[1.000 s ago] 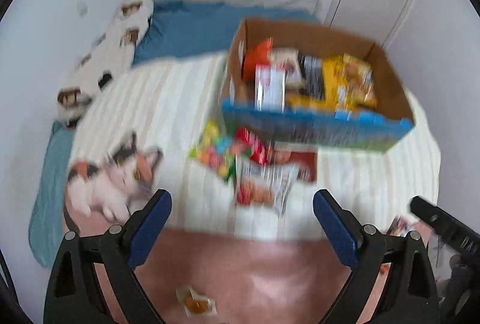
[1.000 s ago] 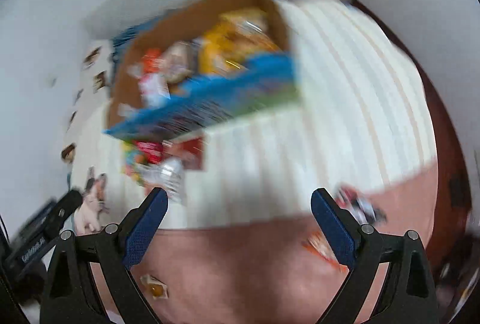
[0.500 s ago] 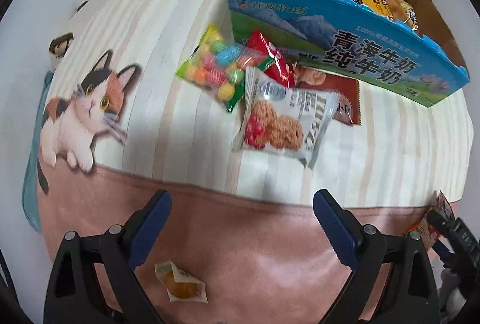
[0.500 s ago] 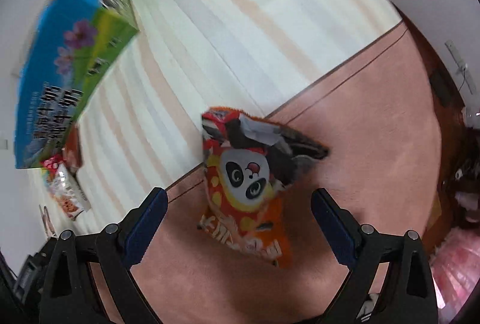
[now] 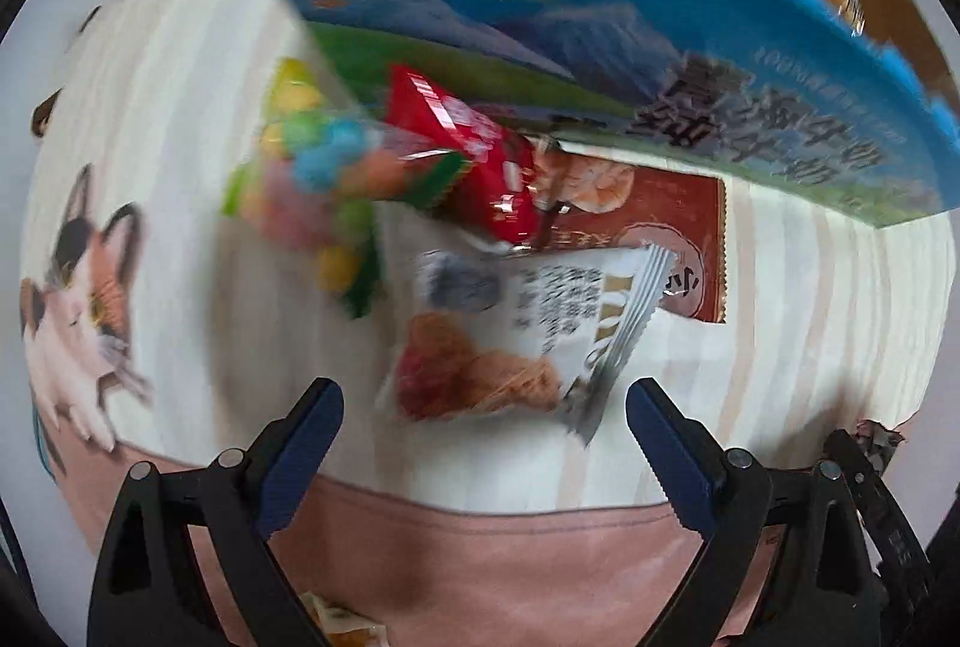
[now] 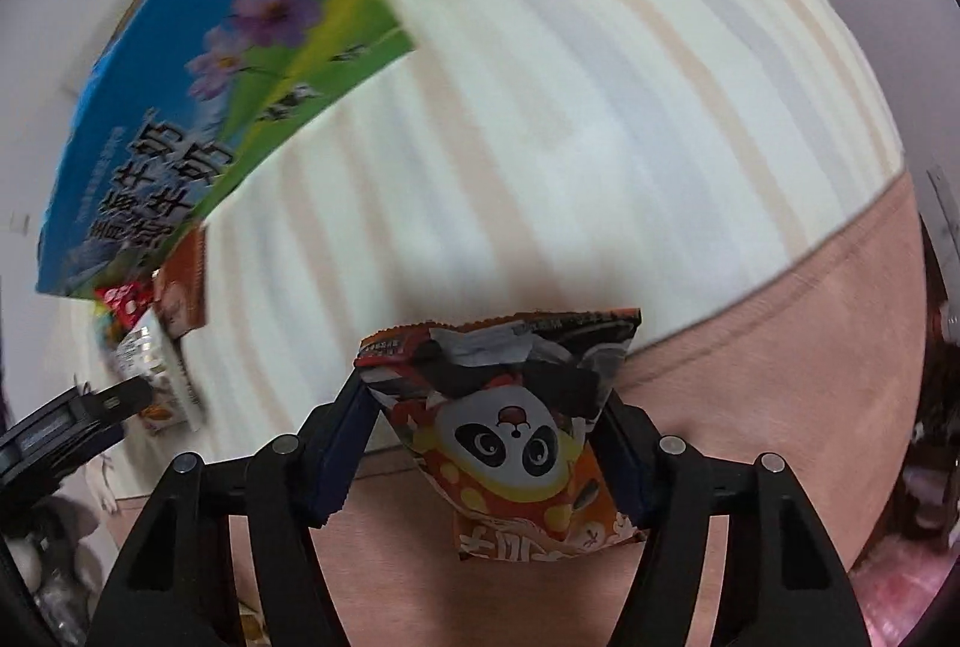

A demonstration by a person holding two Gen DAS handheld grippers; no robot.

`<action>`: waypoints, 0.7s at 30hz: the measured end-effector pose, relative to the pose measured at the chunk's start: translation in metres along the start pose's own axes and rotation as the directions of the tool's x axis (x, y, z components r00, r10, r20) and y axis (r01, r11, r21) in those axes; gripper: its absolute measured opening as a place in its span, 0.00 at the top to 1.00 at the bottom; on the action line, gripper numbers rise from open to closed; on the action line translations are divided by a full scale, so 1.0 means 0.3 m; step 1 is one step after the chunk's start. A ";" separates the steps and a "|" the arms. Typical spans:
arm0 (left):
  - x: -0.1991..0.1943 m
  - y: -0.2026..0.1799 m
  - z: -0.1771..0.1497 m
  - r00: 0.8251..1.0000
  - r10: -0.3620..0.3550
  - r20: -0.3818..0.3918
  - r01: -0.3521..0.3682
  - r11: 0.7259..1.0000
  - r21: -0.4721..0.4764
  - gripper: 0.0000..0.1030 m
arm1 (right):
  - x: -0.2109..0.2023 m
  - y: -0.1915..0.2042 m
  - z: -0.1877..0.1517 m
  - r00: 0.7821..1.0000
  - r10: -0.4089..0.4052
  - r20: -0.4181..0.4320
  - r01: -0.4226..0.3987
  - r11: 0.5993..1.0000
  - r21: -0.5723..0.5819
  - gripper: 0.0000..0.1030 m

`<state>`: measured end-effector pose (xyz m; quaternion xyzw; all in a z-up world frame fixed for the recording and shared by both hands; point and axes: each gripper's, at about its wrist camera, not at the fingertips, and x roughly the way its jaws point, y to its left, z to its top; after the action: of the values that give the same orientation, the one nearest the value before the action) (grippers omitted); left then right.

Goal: Organize snacks
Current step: 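Grasp the cranberry oat cookie pack with left tool while right tool grasps panda bag, then lift both held packs up and over the cardboard box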

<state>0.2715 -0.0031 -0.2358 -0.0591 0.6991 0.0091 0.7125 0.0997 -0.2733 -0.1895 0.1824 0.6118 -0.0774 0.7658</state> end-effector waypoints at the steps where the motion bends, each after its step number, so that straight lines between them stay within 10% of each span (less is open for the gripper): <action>1: 0.021 -0.011 0.012 1.000 0.012 -0.010 -0.012 1.000 0.007 0.06 | 0.006 0.015 0.005 1.000 -0.004 -0.025 0.004 1.000 -0.018 0.32; 6: 0.081 -0.023 0.047 1.000 -0.001 -0.024 0.001 1.000 -0.001 0.09 | 0.013 0.025 0.027 0.995 0.012 -0.100 -0.014 1.000 -0.016 0.14; 13: 0.024 0.001 -0.012 0.999 -0.015 0.034 0.014 1.000 0.012 0.33 | -0.006 -0.072 -0.024 0.990 0.044 -0.133 -0.047 0.999 -0.019 0.14; 21: 0.004 0.002 -0.224 0.998 -0.047 -0.029 0.048 0.998 0.027 0.35 | 0.023 -0.003 -0.029 0.997 -0.052 -0.056 0.041 0.985 -0.169 0.15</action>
<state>0.2047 -0.0091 -0.2382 -0.0658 0.7076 -0.0183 0.7033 0.0931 -0.2700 -0.1979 0.1054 0.6431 -0.0380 0.7575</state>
